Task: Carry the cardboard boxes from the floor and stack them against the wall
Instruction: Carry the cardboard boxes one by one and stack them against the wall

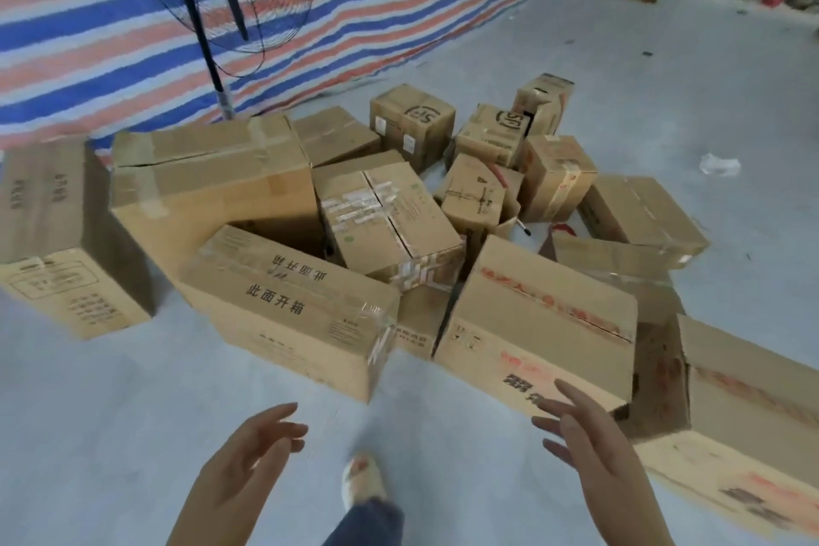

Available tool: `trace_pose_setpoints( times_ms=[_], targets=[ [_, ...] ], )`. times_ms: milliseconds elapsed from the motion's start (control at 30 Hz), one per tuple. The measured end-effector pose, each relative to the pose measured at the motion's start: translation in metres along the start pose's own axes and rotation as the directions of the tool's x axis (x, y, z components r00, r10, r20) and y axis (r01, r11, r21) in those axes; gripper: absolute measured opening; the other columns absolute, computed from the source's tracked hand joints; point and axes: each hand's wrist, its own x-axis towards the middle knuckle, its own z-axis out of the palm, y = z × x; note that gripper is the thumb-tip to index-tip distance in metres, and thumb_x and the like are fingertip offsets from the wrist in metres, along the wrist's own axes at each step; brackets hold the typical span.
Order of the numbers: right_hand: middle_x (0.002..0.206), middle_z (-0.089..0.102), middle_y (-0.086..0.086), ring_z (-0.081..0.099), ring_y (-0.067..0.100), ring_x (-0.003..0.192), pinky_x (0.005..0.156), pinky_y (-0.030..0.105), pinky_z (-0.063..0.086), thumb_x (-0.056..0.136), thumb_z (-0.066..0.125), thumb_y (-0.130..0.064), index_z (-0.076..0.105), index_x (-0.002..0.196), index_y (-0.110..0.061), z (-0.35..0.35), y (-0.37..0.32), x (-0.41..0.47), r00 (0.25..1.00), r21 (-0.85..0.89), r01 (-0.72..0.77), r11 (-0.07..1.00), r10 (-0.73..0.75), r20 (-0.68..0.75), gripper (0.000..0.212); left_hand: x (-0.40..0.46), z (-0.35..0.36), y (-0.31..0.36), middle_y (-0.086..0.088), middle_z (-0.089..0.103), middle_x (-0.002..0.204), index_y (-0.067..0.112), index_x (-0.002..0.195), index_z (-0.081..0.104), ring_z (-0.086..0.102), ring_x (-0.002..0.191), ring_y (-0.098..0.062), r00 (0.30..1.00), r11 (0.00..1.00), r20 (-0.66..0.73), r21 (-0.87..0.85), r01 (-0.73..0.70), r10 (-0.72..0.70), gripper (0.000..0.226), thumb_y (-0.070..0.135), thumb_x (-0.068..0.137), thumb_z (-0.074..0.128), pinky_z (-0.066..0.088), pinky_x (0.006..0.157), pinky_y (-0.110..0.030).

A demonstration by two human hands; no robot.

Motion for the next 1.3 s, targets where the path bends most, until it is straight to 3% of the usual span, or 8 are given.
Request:
trace_pose_setpoints(
  times_ms=[100,233,433,600,700,933,1167,1300],
  targets=[
    [0.108,0.068,-0.006,0.067,0.005,0.094,0.086,0.033,0.054,0.098,0.042,-0.008,0.054,0.122,-0.028,0.015,-0.003,0.056,0.996,-0.049,-0.003,0.999,0.007,0.084,0.034,0.046,0.01,0.01,0.004,0.074,0.092,0.018,0.106,0.066,0.069,0.084,-0.009,0.997,0.999,-0.068,0.007,0.033,-0.032,0.031,-0.004,0.092,0.049,0.052,0.084,-0.038],
    [0.107,0.069,-0.008,0.068,0.007,0.094,0.078,0.02,0.055,0.098,0.042,-0.007,0.053,0.12,-0.031,0.034,-0.025,0.13,0.993,-0.058,0.011,0.998,-0.004,0.122,0.034,0.115,0.024,0.039,0.001,0.074,0.089,0.02,0.104,0.066,0.069,0.084,-0.009,0.992,1.0,-0.121,0.007,0.027,-0.026,0.03,-0.003,0.091,0.052,0.051,0.086,-0.037],
    [0.106,0.067,-0.015,0.064,-0.001,0.094,0.085,0.027,0.051,0.098,0.045,-0.017,0.053,0.119,-0.036,0.057,-0.067,0.235,0.972,-0.173,0.086,0.981,-0.045,0.231,0.029,0.192,0.044,0.076,0.005,0.071,0.097,0.03,0.107,0.062,0.065,0.096,-0.009,0.991,0.995,-0.11,0.063,0.079,-0.072,0.028,0.007,0.093,0.054,0.044,0.085,-0.023],
    [0.099,0.069,-0.014,0.066,-0.001,0.091,0.078,0.016,0.053,0.098,0.045,-0.014,0.054,0.117,-0.035,0.089,-0.069,0.311,0.921,-0.197,0.063,0.978,0.019,0.388,0.03,0.22,0.053,0.068,0.008,0.071,0.096,0.034,0.105,0.061,0.066,0.095,-0.011,0.948,0.98,-0.267,0.042,0.192,-0.174,0.029,0.008,0.092,0.055,0.044,0.086,-0.026],
    [0.102,0.069,-0.013,0.066,-0.001,0.092,0.073,0.01,0.051,0.098,0.044,-0.015,0.054,0.119,-0.033,0.114,-0.056,0.363,0.829,-0.273,0.049,0.961,0.113,0.547,0.029,0.235,0.067,0.047,0.009,0.072,0.095,0.035,0.104,0.061,0.066,0.094,-0.008,0.877,0.955,-0.386,-0.038,0.295,-0.286,0.03,0.009,0.092,0.056,0.044,0.081,-0.019],
    [0.108,0.068,-0.014,0.065,0.002,0.1,0.089,0.029,0.05,0.1,0.044,-0.023,0.052,0.121,-0.041,0.191,-0.017,0.471,0.58,-0.469,0.126,0.874,0.319,0.75,0.029,0.269,0.122,-0.017,0.006,0.07,0.098,0.034,0.104,0.06,0.066,0.096,-0.013,0.646,0.84,-0.537,-0.335,0.426,-0.542,0.028,0.009,0.094,0.052,0.048,0.093,-0.036],
    [0.118,0.063,-0.003,0.059,0.014,0.111,0.102,0.045,0.045,0.098,0.047,-0.027,0.048,0.134,-0.024,0.286,0.107,0.549,0.51,-0.647,0.285,0.707,0.459,0.727,0.036,0.349,0.183,-0.154,0.009,0.062,0.099,0.016,0.132,0.051,0.058,0.085,-0.008,0.36,0.578,-0.453,-0.672,0.462,-0.815,0.035,0.018,0.096,0.049,0.048,0.084,-0.03],
    [0.133,0.054,-0.004,0.053,0.011,0.118,0.106,0.034,0.039,0.098,0.048,-0.036,0.04,0.143,-0.017,0.322,0.187,0.556,0.532,-0.696,0.308,0.649,0.489,0.691,0.049,0.398,0.203,-0.237,-0.008,0.042,0.146,0.008,0.147,0.03,0.047,0.126,-0.022,0.256,0.421,-0.338,-0.788,0.449,-0.906,0.06,0.031,0.096,0.051,0.036,0.108,-0.038]
  ],
)
